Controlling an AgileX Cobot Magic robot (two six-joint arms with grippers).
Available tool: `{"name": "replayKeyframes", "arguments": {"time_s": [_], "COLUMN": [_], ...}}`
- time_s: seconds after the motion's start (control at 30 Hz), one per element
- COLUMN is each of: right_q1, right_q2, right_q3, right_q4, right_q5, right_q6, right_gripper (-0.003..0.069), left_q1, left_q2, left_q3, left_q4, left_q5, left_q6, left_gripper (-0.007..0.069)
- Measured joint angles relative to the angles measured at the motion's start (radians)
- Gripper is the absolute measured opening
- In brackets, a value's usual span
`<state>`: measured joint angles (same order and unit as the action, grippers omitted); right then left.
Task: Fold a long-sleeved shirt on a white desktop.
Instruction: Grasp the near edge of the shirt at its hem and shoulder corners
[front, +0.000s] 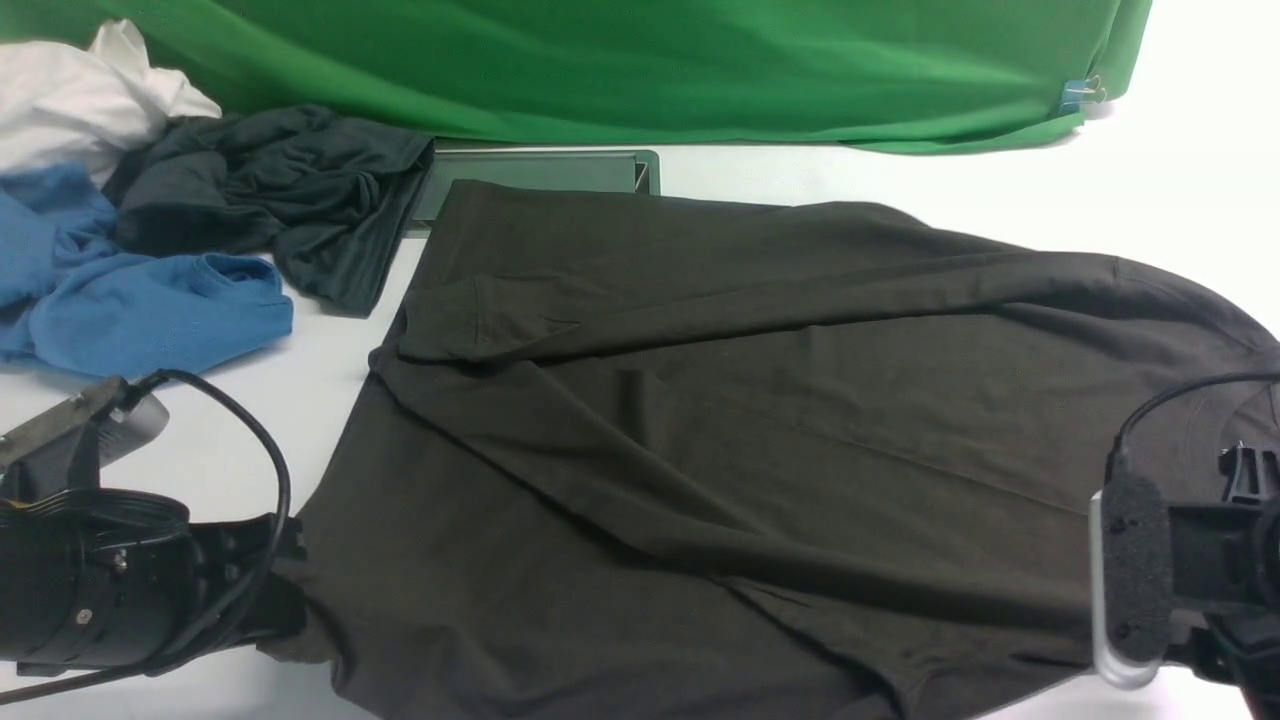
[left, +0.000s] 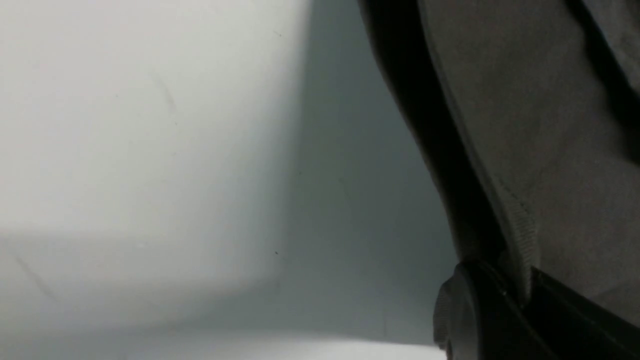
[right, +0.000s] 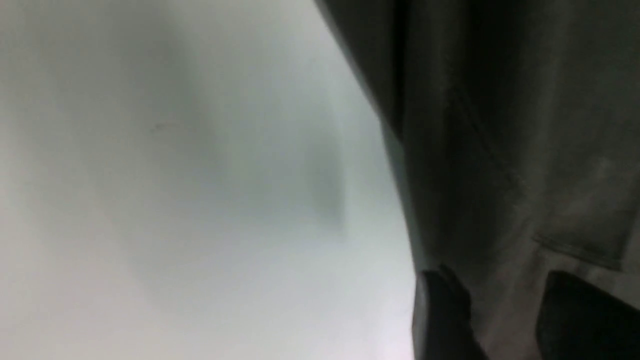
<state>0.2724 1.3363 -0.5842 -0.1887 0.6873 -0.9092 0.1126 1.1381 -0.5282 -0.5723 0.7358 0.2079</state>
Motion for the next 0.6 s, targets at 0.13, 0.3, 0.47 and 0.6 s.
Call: {"name": "replayKeyframes", "arguments": {"time_s": [0.13,0.3,0.47,0.6], "right_q1": [0.0,0.0,0.0,0.0], "right_q2": [0.063,0.151,0.195,0.177], "right_q3": [0.0,0.0,-0.021,-0.02], "right_q4": [-0.001,-0.001,-0.008,-0.008], "right_q5": [-0.044,-0.107,-0.121,-0.112], "right_q6": [0.0,0.001,0.003,0.004], "right_gripper": [0.03,0.0299,0.0249,0.0087], "left_q1": [0.0,0.0,0.0,0.0], "left_q2": [0.0,0.0,0.0,0.0], "left_q3": [0.0,0.0,0.0,0.0], "left_q4": [0.0,0.0,0.002,-0.001], "left_q5": [-0.004,-0.008,-0.01,-0.004], "left_q6": [0.0,0.0,0.0,0.002], "left_gripper": [0.0027,0.0027,0.0027,0.0027]}}
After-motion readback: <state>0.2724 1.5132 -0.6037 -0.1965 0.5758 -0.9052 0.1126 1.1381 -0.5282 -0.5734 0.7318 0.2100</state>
